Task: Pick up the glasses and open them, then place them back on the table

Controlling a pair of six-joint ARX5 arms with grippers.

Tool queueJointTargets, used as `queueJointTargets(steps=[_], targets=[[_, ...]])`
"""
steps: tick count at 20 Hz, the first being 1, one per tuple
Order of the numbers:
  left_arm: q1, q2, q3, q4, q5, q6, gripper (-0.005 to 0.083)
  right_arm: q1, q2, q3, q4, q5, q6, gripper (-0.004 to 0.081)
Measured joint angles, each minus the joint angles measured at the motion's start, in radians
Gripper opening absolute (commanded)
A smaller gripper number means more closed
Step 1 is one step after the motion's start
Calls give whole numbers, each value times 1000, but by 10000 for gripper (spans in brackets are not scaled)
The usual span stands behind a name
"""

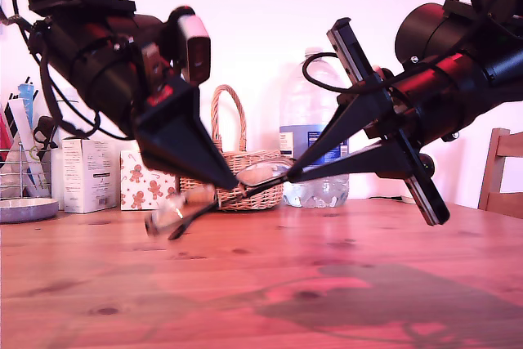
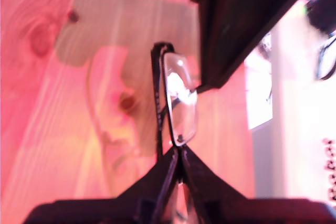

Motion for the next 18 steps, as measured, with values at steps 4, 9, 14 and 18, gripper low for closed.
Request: queueJointTargets(steps=[4,9,14,18], targets=[[2,0,38,-35,37,-1,-21,0,0,0,-7,24,-18,-13],[5,0,44,-45,123,-1,-21,-1,0,0,-11,85,-31,-13],[39,0,48,-45,243,-2,-21,-1,0,0,-27,100,-58,-13],[75,0,97,-43,320,-5,-21,0,0,0,-44,104,-81,-13]])
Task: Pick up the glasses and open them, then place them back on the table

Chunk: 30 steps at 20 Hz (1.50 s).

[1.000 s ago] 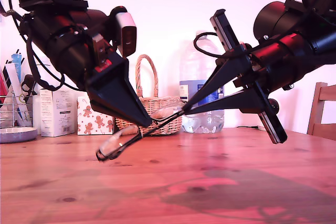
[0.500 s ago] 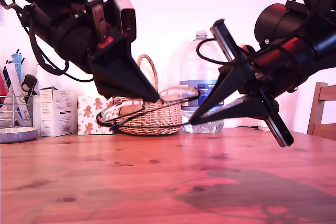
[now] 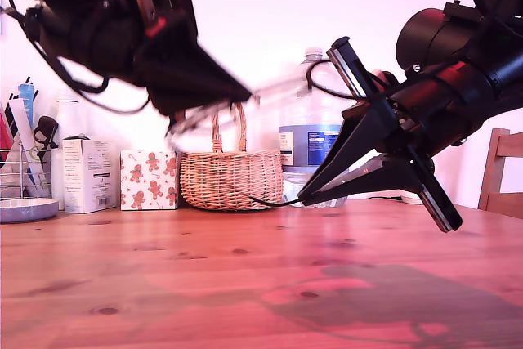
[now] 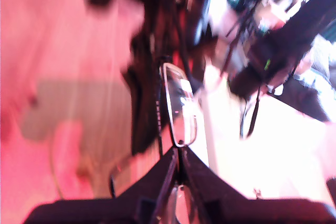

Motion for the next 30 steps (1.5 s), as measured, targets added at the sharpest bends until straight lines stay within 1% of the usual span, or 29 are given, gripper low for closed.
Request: queueJointTargets(steps=[2,6,8,9,12,14,19,20,22,23,25,28,29,30], targets=[[4,0,9,4,26,0,-21,3,0,0,-8,14,-6,-12],[6,0,9,3,19,0,-21,6,0,0,-14,18,-26,-9],[11,0,9,3,19,0,-21,6,0,0,-14,18,-26,18],[16,0,9,3,19,0,-21,6,0,0,-14,18,-27,41],[39,0,9,3,23,-6,-21,7,0,0,-15,24,-28,186],[49,0,10,4,23,-8,-21,7,0,0,-16,30,-28,233],[54,0,10,5,23,-15,-21,7,0,0,-23,29,-40,235],[54,0,10,6,23,-15,-21,7,0,0,-23,19,-58,235],[61,0,10,14,19,-63,-21,7,0,0,-22,10,-120,235],[64,0,10,19,13,-67,-21,7,0,0,-22,11,-140,235],[71,0,10,22,-4,-126,-21,7,-4,0,-22,20,-178,235],[74,0,10,23,-18,-173,-21,8,-64,0,-36,98,-203,235],[79,0,10,24,-13,-176,-21,10,-103,0,-50,137,-212,235],[84,0,10,26,12,-176,-21,12,-141,0,-66,172,-222,235]])
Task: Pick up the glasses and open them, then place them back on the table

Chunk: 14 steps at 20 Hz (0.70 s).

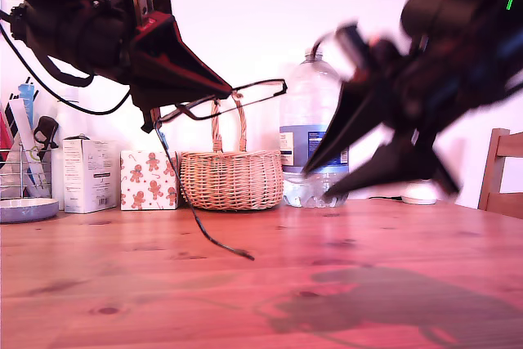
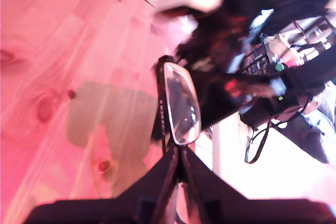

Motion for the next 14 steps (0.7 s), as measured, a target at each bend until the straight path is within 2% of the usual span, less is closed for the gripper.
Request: queueJointTargets(steps=[4,7,10,14], targets=[[40,44,10,4,217,3,-21,16,-99,0,-56,130,-31,235],[87,132,11,-15,369,72,-21,63,-135,0,-62,246,-36,235],[109,190,11,-64,386,158,-21,145,-174,9,-77,380,-39,235],[92,229,11,-87,388,231,-21,253,-175,83,-146,517,-39,235]])
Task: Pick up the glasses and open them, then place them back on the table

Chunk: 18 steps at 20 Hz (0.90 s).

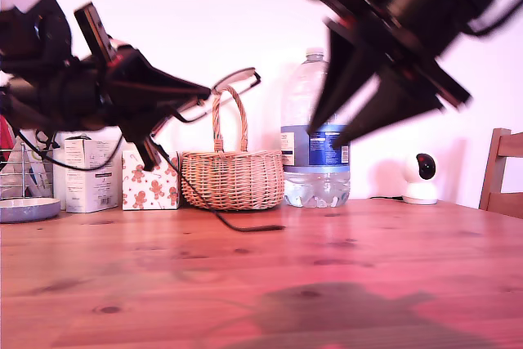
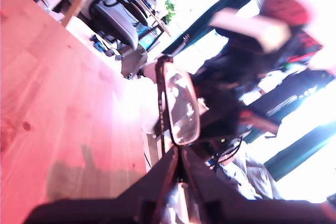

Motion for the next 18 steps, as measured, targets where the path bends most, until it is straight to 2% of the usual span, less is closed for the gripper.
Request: queueJointTargets(steps=[2,4,6,8,11,15,18], targets=[[-5,20,0,3,0,6,-21,36,0,32,-24,19,0,236],[-14,43,0,10,0,7,-21,55,0,47,-26,-2,9,235],[-21,53,0,20,-1,10,-21,56,1,50,-29,-71,93,235],[-34,53,0,32,1,11,-21,54,16,50,-26,-130,222,235],[-59,53,0,35,1,11,-21,47,79,50,30,-191,347,235],[-74,53,0,47,1,12,-21,47,167,50,119,-259,442,235],[-74,53,0,50,1,12,-21,47,178,50,182,-283,477,235]])
